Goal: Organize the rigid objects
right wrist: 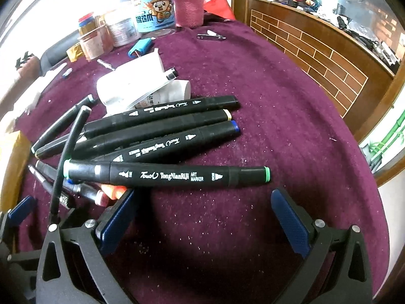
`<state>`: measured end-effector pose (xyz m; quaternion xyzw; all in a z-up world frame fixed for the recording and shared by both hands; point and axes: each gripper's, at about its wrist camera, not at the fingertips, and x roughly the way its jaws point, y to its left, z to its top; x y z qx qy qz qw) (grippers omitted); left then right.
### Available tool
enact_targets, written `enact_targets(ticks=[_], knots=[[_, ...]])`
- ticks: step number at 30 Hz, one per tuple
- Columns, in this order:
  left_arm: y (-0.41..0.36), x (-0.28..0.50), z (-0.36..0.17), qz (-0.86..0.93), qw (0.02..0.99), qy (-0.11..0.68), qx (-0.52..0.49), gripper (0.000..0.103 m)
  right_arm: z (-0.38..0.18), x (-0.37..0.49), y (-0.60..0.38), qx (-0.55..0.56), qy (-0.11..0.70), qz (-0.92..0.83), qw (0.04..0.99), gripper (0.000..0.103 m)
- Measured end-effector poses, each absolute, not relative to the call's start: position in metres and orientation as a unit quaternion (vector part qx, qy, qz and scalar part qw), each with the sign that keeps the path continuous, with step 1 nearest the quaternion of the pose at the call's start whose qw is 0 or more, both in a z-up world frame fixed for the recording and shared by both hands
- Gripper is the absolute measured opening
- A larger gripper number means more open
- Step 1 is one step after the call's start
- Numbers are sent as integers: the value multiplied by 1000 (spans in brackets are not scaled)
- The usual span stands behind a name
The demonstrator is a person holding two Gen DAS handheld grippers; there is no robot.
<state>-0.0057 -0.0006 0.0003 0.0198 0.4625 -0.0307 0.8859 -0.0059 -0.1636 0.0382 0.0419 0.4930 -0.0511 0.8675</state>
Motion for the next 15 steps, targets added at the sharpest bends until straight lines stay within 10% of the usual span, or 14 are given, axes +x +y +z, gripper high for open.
enact_targets(ticks=[15], knots=[[-7, -6, 2, -23, 887, 459, 39, 103, 40, -5, -171, 43, 499, -20, 865, 102]])
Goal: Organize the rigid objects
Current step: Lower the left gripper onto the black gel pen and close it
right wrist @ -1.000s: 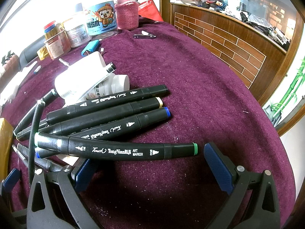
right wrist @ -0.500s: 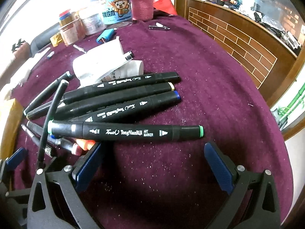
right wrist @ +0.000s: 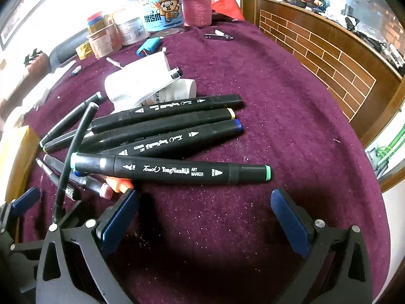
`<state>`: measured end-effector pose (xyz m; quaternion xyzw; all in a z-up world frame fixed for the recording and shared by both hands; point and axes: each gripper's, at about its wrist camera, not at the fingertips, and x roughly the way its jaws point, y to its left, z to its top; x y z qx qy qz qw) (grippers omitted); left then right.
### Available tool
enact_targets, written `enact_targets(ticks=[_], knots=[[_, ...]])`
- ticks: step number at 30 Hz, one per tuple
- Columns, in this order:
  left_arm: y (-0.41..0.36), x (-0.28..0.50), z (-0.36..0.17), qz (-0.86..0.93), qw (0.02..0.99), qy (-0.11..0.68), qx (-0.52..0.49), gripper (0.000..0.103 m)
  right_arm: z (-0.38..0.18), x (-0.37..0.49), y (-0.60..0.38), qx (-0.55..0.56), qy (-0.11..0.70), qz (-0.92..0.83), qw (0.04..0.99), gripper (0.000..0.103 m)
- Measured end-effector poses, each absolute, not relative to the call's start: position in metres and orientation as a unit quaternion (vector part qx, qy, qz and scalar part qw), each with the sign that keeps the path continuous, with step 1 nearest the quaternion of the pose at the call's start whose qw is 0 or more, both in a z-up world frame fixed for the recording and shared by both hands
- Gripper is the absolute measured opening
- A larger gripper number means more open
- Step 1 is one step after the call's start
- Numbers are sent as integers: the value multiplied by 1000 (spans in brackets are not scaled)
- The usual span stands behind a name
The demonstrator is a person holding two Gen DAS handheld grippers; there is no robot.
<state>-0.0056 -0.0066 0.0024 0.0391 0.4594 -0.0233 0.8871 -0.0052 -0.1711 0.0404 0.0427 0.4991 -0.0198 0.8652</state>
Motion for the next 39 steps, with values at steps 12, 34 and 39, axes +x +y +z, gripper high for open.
enact_targets(ticks=[12, 34, 39], knots=[[-5, -4, 3, -24, 886, 461, 36, 103, 68, -33, -184, 0, 476, -59, 877, 96], [40, -57, 59, -91, 931, 352, -40, 96, 139, -7, -152, -18, 322, -98, 942, 94], [49, -53, 52, -96, 915, 390, -48, 96, 108, -3, -163, 3, 319, -112, 941, 91]])
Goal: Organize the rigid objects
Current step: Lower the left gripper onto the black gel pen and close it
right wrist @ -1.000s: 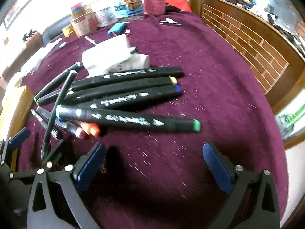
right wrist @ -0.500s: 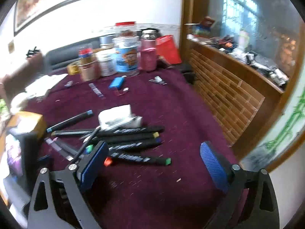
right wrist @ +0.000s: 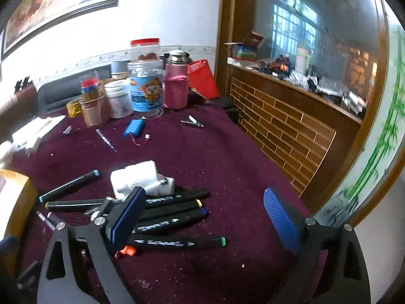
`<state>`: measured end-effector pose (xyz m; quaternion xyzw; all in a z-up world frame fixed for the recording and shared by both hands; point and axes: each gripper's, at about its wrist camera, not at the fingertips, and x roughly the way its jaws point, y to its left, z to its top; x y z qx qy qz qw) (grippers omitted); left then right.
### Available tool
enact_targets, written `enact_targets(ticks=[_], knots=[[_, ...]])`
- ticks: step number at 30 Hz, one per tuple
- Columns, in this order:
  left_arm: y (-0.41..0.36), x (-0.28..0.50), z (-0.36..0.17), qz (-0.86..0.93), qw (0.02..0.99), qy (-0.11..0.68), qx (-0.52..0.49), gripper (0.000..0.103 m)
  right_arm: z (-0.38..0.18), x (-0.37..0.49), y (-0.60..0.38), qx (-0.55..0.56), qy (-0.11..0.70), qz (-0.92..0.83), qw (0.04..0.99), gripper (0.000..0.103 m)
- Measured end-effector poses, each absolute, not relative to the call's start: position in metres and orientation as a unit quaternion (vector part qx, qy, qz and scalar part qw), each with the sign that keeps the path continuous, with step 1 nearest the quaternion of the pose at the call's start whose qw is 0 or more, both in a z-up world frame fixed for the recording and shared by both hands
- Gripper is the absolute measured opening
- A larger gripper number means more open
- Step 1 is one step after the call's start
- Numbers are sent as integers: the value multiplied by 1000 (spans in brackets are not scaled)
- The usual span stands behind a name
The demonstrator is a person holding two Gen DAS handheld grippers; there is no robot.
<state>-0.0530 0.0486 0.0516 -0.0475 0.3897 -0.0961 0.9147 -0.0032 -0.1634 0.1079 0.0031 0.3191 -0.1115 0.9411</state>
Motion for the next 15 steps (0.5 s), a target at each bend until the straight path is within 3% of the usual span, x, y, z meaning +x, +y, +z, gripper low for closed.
enact_targets(ticks=[9, 15], knots=[[73, -48, 55, -76, 907, 403, -98, 94, 75, -18, -227, 133, 333, -99, 928, 91], [60, -41, 49, -89, 898, 421, -91, 89, 71, -19, -225, 135, 337, -82, 928, 91]])
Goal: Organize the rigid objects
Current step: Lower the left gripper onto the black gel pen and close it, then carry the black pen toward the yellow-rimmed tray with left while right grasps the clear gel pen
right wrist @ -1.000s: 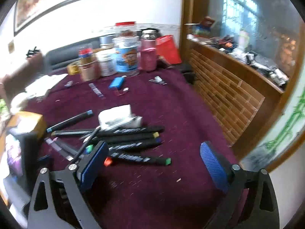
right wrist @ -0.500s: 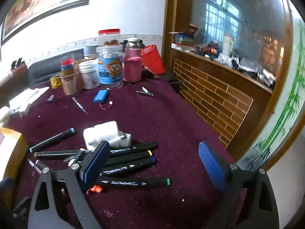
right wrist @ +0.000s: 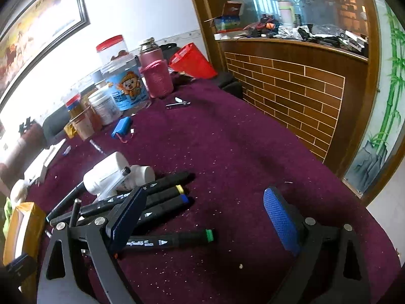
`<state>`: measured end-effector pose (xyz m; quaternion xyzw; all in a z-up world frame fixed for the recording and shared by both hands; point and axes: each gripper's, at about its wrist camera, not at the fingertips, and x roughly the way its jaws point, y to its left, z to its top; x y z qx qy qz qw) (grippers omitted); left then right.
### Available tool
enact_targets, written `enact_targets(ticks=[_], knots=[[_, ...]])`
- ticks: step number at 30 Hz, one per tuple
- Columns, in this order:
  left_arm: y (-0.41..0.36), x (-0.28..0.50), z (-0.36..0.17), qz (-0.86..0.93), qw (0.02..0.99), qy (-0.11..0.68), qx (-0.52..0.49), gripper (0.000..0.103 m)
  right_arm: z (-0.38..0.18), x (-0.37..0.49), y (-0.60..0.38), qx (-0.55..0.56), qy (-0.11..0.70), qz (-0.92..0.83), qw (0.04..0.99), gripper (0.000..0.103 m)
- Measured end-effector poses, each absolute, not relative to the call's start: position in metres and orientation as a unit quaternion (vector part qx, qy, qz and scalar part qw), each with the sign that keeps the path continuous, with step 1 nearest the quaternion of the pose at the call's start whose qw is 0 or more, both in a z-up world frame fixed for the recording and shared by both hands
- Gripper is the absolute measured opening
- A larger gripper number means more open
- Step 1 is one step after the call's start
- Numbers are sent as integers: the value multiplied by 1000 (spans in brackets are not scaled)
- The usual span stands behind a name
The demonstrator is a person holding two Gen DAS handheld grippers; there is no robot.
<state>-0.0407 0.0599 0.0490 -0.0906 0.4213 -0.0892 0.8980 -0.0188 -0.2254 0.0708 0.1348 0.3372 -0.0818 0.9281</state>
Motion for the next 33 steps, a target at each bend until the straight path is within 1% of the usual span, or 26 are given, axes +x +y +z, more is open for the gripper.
enact_targets(ticks=[6, 10, 11, 12, 13, 14, 15, 16, 17, 18, 21, 24, 27, 33], knots=[[12, -34, 51, -125, 911, 392, 12, 89, 70, -17, -224, 136, 341, -72, 927, 91], [-11, -21, 37, -132, 901, 409, 47, 88, 69, -16, -225, 141, 343, -71, 926, 91], [-14, -18, 34, -134, 899, 415, 49, 87, 69, -16, -225, 142, 344, -70, 925, 91], [-16, -17, 32, -136, 897, 417, 51, 79, 68, -16, -225, 143, 345, -70, 925, 91], [-19, -15, 30, -137, 897, 417, 57, 63, 68, -16, -226, 145, 346, -70, 924, 91], [-21, -16, 30, -136, 897, 417, 63, 51, 67, -15, -226, 146, 347, -70, 924, 91], [-23, -14, 27, -134, 894, 422, 71, 29, 67, -15, -226, 147, 348, -71, 923, 91], [-24, -13, 25, -137, 890, 429, 74, 17, 67, -14, -226, 147, 350, -71, 922, 91], [-26, -12, 22, -139, 886, 436, 78, 13, 67, -14, -226, 148, 351, -72, 922, 91], [-27, -12, 21, -140, 885, 437, 82, 13, 66, -14, -225, 148, 351, -72, 922, 91], [-25, -12, 20, -146, 882, 442, 76, 6, 66, -13, -225, 147, 352, -74, 921, 91], [-15, -16, 23, -154, 881, 446, 47, 6, 64, -12, -226, 150, 357, -73, 919, 91], [10, -28, 32, -166, 883, 439, -13, 6, 62, -10, -228, 159, 365, -73, 915, 91], [66, -63, 62, -176, 891, 404, -109, 6, 58, -7, -231, 168, 380, -68, 907, 91]])
